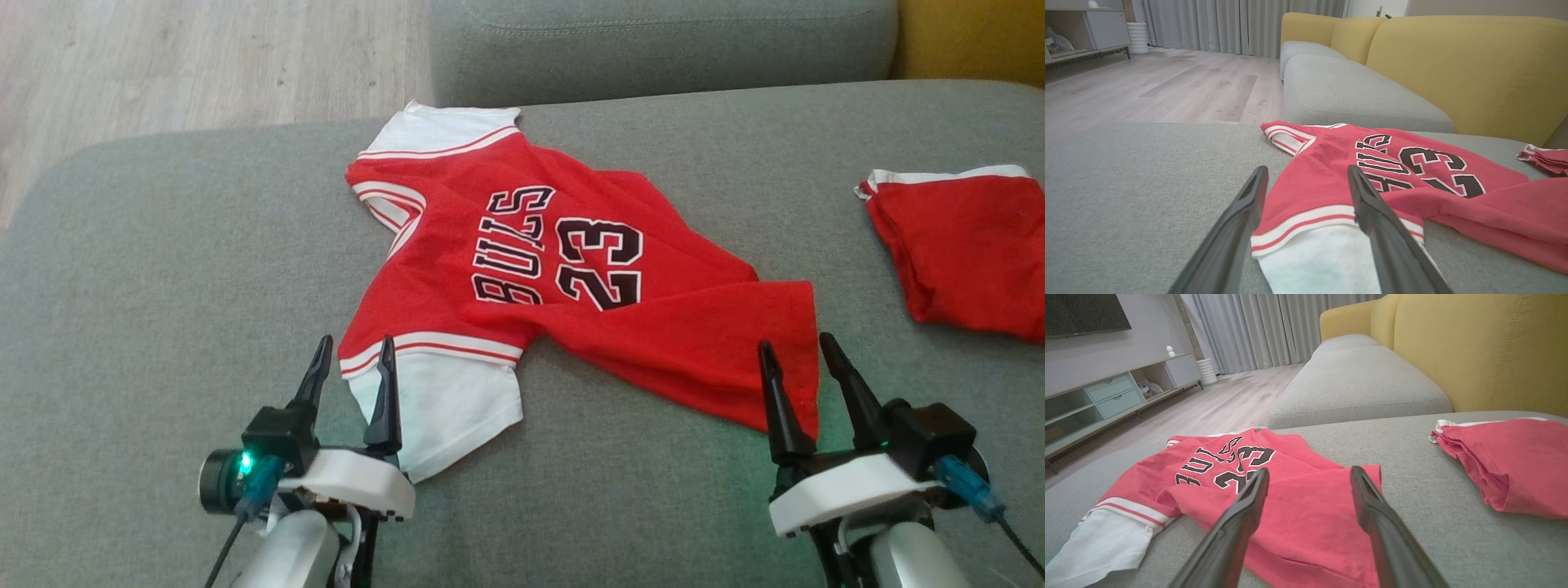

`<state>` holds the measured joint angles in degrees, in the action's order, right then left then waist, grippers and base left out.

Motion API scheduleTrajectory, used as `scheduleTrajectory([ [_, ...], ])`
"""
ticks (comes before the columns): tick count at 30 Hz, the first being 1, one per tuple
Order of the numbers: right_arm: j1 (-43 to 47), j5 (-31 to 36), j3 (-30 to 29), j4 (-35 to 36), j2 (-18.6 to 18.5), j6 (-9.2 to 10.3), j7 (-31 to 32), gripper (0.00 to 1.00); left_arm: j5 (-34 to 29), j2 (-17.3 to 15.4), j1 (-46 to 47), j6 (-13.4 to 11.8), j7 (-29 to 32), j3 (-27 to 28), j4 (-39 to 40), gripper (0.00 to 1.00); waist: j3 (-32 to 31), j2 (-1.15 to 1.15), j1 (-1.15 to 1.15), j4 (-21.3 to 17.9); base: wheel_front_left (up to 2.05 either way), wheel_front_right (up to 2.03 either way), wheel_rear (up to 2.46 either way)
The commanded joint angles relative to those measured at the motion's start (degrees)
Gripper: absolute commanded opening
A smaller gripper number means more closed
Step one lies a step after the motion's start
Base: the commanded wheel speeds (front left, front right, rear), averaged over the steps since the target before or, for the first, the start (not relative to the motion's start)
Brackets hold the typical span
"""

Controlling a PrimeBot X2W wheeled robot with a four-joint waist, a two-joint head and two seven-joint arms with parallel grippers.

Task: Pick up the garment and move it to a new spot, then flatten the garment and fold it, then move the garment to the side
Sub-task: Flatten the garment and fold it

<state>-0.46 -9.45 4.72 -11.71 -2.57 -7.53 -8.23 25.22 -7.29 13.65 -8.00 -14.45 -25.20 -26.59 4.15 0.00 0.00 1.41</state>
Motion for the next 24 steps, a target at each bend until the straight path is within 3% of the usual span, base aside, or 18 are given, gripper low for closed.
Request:
scheduleTrajectory([
  [1,-1.75,-0.20,1.46,1.54,-0.32,0.04,-1.13,1.00,-0.38,-0.45,2.71,0.32,-0.55,1.88,1.32,1.00,0.15,0.00,0.00,0.10,0.00,0.00,0.00],
  [16,-2.59,0.33,0.17,-4.79,-0.32,0.04,0.76,1.00,-0.16,-0.31,3.34,0.55,0.62,0.87,-0.64,1.00,1.59,0.00,0.00,0.56,0.00,0.00,0.00],
  [24,-3.60,-0.31,0.35,-5.44,-0.32,0.04,-0.27,1.00,0.09,-1.00,3.98,-0.59,5.87,0.00,-4.03,1.00,2.61,0.00,0.00,0.58,0.00,0.00,0.00],
])
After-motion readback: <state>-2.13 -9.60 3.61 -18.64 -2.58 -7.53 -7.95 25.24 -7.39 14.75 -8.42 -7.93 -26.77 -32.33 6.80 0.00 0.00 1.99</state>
